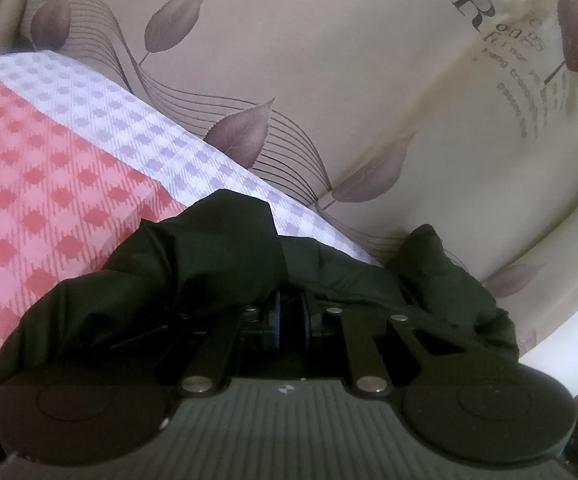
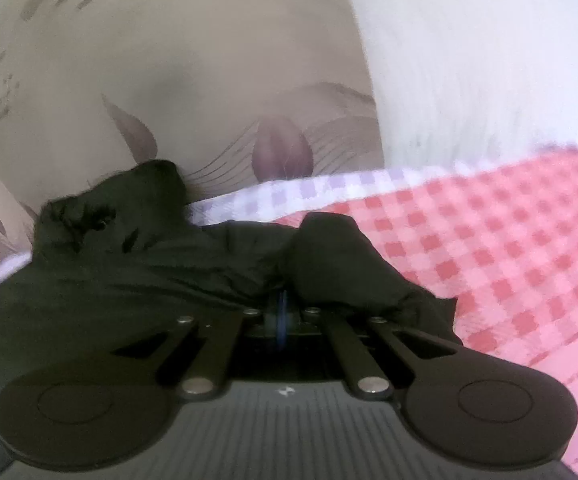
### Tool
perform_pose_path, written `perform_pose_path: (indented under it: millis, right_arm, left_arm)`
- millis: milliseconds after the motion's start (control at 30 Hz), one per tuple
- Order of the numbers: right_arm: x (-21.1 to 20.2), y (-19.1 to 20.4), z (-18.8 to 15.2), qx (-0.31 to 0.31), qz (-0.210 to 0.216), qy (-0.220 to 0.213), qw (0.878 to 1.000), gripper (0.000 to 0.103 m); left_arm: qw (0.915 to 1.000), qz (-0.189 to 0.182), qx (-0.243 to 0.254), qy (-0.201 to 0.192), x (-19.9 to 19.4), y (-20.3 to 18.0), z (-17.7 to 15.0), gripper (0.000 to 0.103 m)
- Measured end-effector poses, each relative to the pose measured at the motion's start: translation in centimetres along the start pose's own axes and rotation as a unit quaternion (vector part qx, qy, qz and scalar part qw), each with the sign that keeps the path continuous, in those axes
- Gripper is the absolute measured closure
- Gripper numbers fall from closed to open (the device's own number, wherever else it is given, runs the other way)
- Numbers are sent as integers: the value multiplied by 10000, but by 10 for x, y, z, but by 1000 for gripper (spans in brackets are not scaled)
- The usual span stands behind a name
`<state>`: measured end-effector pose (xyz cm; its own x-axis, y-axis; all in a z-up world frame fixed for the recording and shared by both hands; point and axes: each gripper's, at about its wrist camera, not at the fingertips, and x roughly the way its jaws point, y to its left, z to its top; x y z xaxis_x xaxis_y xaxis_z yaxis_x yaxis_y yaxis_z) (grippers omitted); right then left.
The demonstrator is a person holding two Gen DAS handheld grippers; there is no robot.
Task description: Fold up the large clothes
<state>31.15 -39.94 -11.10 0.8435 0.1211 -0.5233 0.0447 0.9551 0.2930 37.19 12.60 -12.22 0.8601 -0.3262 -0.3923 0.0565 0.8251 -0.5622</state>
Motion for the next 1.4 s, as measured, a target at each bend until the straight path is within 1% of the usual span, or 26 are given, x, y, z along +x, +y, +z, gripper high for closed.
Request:
perform_pose_path:
  millis: [67,100,133,167,200,233,267,300,333,367,433,467,567,633,700,767,800,867,967,1000,1100,1167,1233,1267,1333,1400]
  right_arm:
    - [-1,4,0,-89,-114,1,9999,103]
    - [-2,5,2,-82,-131,34,9999,103]
    - [-5,6,5,-61,-155,84,9998,103]
    - [-13,8,7,-1,-208,61,9998,97]
    - [-26,11,7,51,-231,-80,9997,88]
    - [-43,15,7,59,-132,-306,9994,80]
    - [-62,19,5,29,31,-531,9986,58]
    - [-80,23,1,-32,162,-735,9972,41]
    - [-102,27,-5,-124,297,-977,9947,13]
    - [-119,30,-13,-194,393,-1161,9923,5]
    - [-148,33,-30,-295,576,-1321,9891,4]
    - [-158,32,-38,-292,614,-1321,9889,4]
    - [-180,28,-61,-242,633,-1262,9897,4]
    - [-189,28,-73,-279,623,-1205,9904,4]
    - [-194,29,-79,-361,622,-1176,9905,4]
    - [-198,28,-84,-400,572,-1192,9904,4]
    - [-198,27,-85,-383,538,-1190,9907,4]
    - [-197,21,-87,-281,501,-1161,9916,4]
    - [-192,9,-89,-62,351,-1071,9936,4]
    - [-189,4,-89,7,295,-1051,9940,4]
    - [-180,-10,-89,239,220,-1012,9943,4]
    - [-171,-19,-87,373,150,-990,9943,4]
    - [-161,-27,-86,491,174,-894,9946,4]
    - [-157,-30,-85,522,149,-846,9949,4]
    - [-150,-33,-84,510,67,-779,9956,4]
    - [-143,-35,-85,524,105,-706,9961,4]
  left_arm:
    - [9999,-140,-38,75,-3,2,3,80]
    - [9997,-206,-19,153,-7,2,7,74]
    - [9994,-274,63,220,-14,0,11,66]
    - [9989,-337,193,259,-23,-3,16,59]
    - [9979,-411,407,282,-35,-7,22,44]
    - [9968,-437,614,282,-46,-11,28,30]
    - [9954,-436,819,255,-59,-13,35,24]
    - [9939,-434,993,208,-72,-13,43,11]
    - [9924,-459,1128,170,-83,-11,50,1]
    - [9904,-499,1279,152,-92,-8,56,0]
    - [9852,-440,1642,205,-104,0,65,0]
    - [9835,-393,1733,331,-105,6,66,0]
    - [9808,-517,1632,935,-95,35,63,3]
    - [9796,-754,1401,1231,-85,52,58,10]
    - [9772,-1073,1093,1470,-72,66,53,13]
    - [9701,-1407,898,1761,-56,74,49,19]
    - [9637,-1584,841,1976,-47,75,45,25]
    - [9565,-1888,871,2045,-37,74,44,26]
    - [9473,-2277,438,2208,-17,79,48,26]
    - [9448,-2373,398,2225,-11,80,50,27]
    - [9372,-2500,609,2356,0,73,54,32]
    - [9327,-2524,752,2463,6,70,56,40]
    - [9306,-2542,893,2476,8,72,56,49]
    - [9315,-2555,897,2429,8,75,55,50]
    - [9339,-2609,885,2281,3,80,50,57]
    - [9359,-2632,898,2162,-2,80,46,61]
